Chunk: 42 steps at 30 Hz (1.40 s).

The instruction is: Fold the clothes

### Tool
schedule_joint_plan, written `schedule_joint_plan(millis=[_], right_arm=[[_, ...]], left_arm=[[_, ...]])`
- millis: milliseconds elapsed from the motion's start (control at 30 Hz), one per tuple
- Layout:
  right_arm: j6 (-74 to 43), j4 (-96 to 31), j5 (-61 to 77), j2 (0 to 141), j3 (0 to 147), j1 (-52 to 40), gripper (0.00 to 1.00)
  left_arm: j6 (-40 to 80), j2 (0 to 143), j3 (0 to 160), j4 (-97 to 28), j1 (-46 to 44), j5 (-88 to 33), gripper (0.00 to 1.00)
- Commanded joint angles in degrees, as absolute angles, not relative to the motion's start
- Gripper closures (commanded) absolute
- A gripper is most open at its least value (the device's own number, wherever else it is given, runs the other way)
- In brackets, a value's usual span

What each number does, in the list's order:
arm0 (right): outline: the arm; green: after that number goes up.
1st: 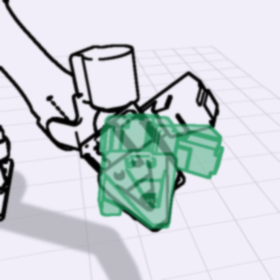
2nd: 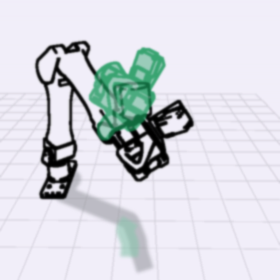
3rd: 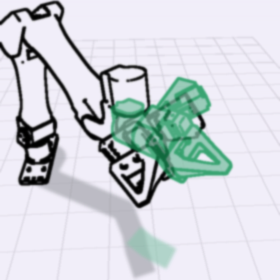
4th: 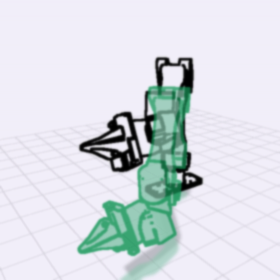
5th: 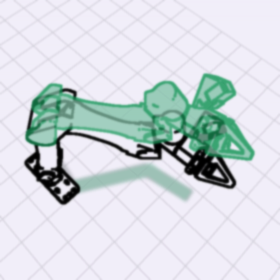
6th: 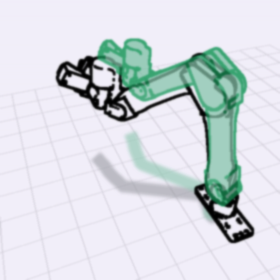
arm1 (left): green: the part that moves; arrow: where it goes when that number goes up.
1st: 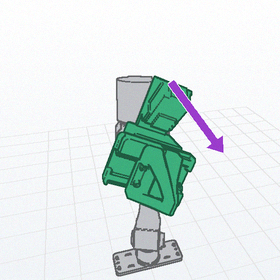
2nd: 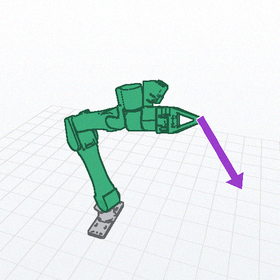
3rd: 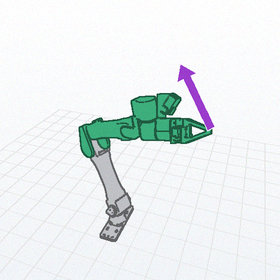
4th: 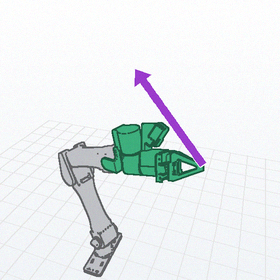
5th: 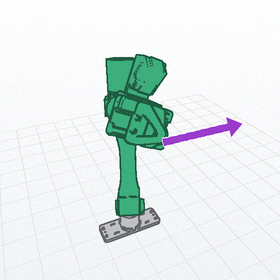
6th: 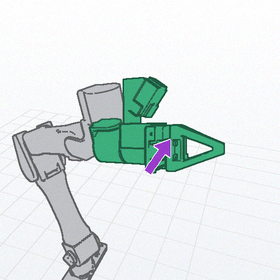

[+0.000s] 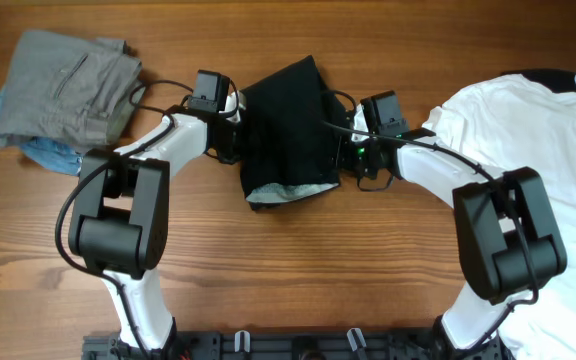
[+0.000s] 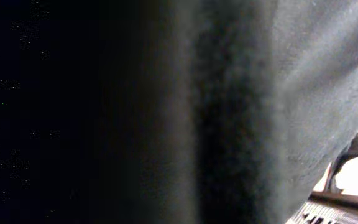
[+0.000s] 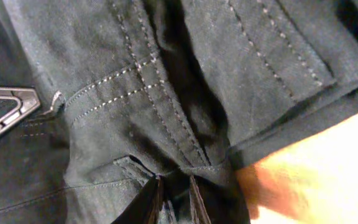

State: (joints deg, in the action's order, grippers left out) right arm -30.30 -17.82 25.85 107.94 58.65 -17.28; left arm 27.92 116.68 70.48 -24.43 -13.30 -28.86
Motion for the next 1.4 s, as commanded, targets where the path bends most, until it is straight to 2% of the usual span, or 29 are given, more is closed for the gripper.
schedule_joint_plan(millis=[0, 133, 267, 633, 800, 833, 867, 933, 967, 1167, 1267, 1367], right_arm=[[-25.69, -22.09, 25.52, 98.80, 58.24, -16.14, 0.80], [-25.45, -23.73, 25.23, 85.93, 58.24, -15.51, 0.79], [-25.91, -23.75, 25.30, 80.03, 58.24, -15.51, 0.77], [-27.22, -29.47, 25.28, 79.66, 58.22, -15.51, 0.77], [-29.15, -29.65, 25.30, 79.66, 58.22, -15.51, 0.77], [-29.15, -29.67, 25.30, 79.66, 58.22, -15.51, 0.77], [-29.15, -29.67, 25.30, 79.66, 58.22, -15.51, 0.77], [-29.12, -29.67, 25.30, 79.66, 58.24, -15.51, 0.77], [-29.15, -29.67, 25.30, 79.66, 58.22, -15.51, 0.77], [-29.12, -29.67, 25.30, 79.66, 58.24, -15.51, 0.77], [-29.10, -29.65, 25.30, 79.66, 58.22, -15.51, 0.77], [-29.08, -29.67, 25.30, 79.66, 58.22, -15.51, 0.76]], left_arm=[[18.26, 113.75, 71.57, -34.65, -10.90, -26.50, 0.96], [10.28, 105.25, 81.71, -43.86, -5.58, -28.10, 0.96], [8.95, 100.31, 91.79, -42.89, 0.54, -27.99, 0.96], [9.63, 104.07, 96.07, -33.01, 20.95, -23.68, 0.96], [9.89, 108.33, 96.07, -33.80, 28.40, -22.39, 0.95], [10.11, 108.75, 96.01, -33.93, 29.78, -22.41, 0.89], [10.13, 109.03, 96.01, -34.06, 30.81, -22.37, 0.73], [10.83, 109.25, 96.01, -34.28, 32.86, -22.37, 0.17], [10.90, 109.25, 96.01, -34.68, 33.98, -22.39, 0.00], [12.45, 105.25, 97.08, -45.65, 39.59, -22.46, 0.00], [12.38, 99.20, 97.23, -54.02, 41.80, -22.68, 0.00], [11.64, 92.05, 97.23, -56.77, 42.17, -22.63, 0.00]])
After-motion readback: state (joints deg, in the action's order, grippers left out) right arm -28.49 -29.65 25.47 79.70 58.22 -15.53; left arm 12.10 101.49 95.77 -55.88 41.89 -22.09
